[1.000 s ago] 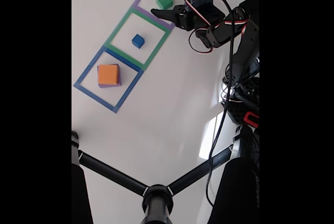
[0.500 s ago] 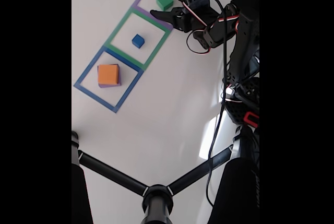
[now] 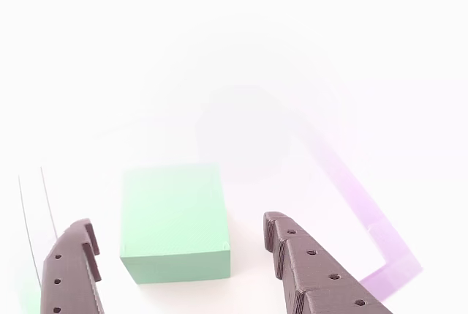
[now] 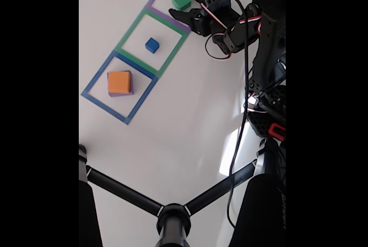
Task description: Tower of hanoi
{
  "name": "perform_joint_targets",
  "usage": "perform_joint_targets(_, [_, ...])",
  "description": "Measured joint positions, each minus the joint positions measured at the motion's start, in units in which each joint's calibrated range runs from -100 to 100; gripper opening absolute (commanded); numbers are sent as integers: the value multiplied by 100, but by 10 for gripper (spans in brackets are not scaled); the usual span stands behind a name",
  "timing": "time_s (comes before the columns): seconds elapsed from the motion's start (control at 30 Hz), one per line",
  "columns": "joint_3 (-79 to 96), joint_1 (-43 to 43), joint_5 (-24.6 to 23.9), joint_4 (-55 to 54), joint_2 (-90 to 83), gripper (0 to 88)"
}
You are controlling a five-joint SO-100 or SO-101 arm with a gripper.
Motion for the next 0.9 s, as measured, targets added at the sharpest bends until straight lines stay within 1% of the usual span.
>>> perform_joint_targets(0.47, [-17, 0, 0, 0, 0, 66])
perform_joint_targets(0.77, [-17, -65, 0, 8, 0, 76])
perform_joint_targets(0.9, [0, -131, 0, 449, -388, 79])
